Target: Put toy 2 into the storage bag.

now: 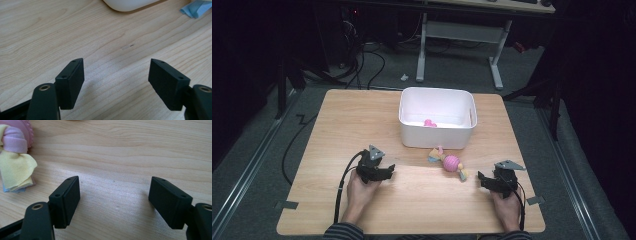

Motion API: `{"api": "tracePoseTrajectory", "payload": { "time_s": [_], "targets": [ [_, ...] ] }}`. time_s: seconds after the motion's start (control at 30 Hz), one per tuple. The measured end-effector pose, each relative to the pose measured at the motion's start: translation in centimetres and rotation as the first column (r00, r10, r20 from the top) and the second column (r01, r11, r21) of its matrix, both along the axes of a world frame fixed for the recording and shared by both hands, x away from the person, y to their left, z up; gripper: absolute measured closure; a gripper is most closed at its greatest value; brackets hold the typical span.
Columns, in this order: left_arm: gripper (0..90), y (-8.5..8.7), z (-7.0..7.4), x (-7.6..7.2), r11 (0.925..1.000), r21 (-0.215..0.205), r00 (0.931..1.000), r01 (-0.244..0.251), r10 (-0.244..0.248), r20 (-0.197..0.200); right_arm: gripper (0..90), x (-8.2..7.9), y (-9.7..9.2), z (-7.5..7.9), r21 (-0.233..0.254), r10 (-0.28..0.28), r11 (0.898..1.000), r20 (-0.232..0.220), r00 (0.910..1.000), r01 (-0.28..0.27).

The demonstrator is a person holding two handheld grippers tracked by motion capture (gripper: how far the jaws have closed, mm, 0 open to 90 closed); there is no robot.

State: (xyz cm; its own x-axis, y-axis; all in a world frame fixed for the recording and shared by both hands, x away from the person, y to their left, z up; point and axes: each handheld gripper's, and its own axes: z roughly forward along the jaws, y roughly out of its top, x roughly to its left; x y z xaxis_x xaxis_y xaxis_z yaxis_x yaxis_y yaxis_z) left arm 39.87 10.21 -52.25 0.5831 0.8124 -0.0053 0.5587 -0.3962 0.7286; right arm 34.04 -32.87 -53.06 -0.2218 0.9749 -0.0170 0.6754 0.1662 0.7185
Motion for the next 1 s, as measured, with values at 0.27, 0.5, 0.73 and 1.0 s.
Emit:
{"api": "tracePoseTrajectory", "payload": {
  "time_s": [0.27,0.5,0.73,1.0],
  "targets": [
    [28.1,-0.3,-0.8,0.4,0.9998,0.019,0.9998,0.008,-0.008,-0.02,25.6,0.0,0.0,0.0,0.001,0.001,1.0,0.0,1.0,-0.001],
    [25.8,-0.3,-1.3,0.4,0.9999,-0.016,0.9999,0.001,-0.001,0.012,25.6,0.0,0.0,0.0,0.001,0.002,1.0,0.0,1.0,-0.002],
    [24.5,-0.3,-1.3,0.4,0.9999,-0.015,0.9999,0.007,-0.007,0.008,25.3,0.0,-0.2,0.2,-0.003,0.042,0.999,-0.018,0.999,-0.042],
    [19.9,-0.3,-1.3,0.4,0.9999,-0.011,1.0,-0.006,0.006,0.003,30.2,-0.3,-0.3,0.9,0.0,0.087,0.996,-0.045,0.9952,-0.087]
  ]
}}
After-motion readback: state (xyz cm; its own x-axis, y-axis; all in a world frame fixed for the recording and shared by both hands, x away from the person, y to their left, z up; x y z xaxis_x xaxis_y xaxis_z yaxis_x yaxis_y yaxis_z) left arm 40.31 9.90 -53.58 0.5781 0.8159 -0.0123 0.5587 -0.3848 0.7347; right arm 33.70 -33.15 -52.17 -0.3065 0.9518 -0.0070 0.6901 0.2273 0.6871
